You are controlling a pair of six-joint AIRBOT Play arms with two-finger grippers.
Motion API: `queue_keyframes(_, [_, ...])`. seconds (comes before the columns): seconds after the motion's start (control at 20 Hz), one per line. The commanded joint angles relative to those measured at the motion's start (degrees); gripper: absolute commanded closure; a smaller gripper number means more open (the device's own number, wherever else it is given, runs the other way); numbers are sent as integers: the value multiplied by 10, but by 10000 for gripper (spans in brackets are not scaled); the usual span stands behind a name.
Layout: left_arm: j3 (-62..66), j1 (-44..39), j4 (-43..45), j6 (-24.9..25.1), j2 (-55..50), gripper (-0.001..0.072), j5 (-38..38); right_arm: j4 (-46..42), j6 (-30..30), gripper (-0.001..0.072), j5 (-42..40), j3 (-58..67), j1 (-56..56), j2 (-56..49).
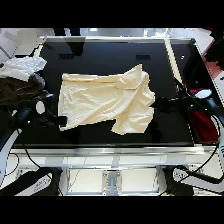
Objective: Fold the shirts.
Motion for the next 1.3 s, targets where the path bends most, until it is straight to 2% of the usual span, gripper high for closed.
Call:
queue_keyframes(0.0, [-9, 3, -54, 58, -42, 183, 29, 11, -5, 152, -3, -3, 0, 29])
queue_keyframes(0.15, [-9, 3, -55, 64, -67, 187, 45, 12, -5, 152, -4, -3, 0, 41])
queue_keyframes(0.2, [-9, 3, -57, 66, -70, 329, 52, 13, -5, 152, -5, -3, 0, 42])
queue_keyframes(0.25, [-7, 3, -57, 66, -70, 636, 61, 14, -5, 152, -4, -3, 0, 43])
queue_keyframes(0.3, [-3, 3, -57, 66, -68, 695, 67, 14, -3, 153, -4, -3, 0, 43])
queue_keyframes(0.45, [38, 4, -46, 66, -41, 694, 80, 14, -3, 153, -1, -3, 0, 43])
queue_keyframes(0.6, [83, 21, -26, 60, 10, 696, 150, 14, -2, 153, -2, -3, 0, 43])
queue_keyframes(0.65, [93, 34, -6, 34, 17, 696, 172, 14, -1, 153, -3, -3, 0, 43])
queue_keyframes(0.75, [99, 63, 61, -38, 5, 697, 169, 14, -1, 153, -5, -3, 0, 43])
queue_keyframes(0.9, [99, 84, 68, -39, -54, 694, 144, 15, -1, 153, -10, -3, 0, 43])
queue_keyframes(0.95, [99, 84, 56, -40, -73, 668, 149, 15, -1, 153, -10, -3, 0, 43])
queue_keyframes(1.0, [99, 81, 35, -39, -87, 467, 155, 15, -1, 152, -10, -3, 0, 43])
queue_keyframes(1.05, [99, 79, 12, -39, -97, 70, 163, 15, -1, 152, -10, -3, 0, 43])
queue_keyframes(1.1, [100, 78, -2, -39, -100, 6, 172, 14, -1, 151, -10, -3, 0, 43])
queue_keyframes(1.25, [106, 82, -3, -46, -82, 2, 171, 13, -1, 151, -3, -3, 0, 43])
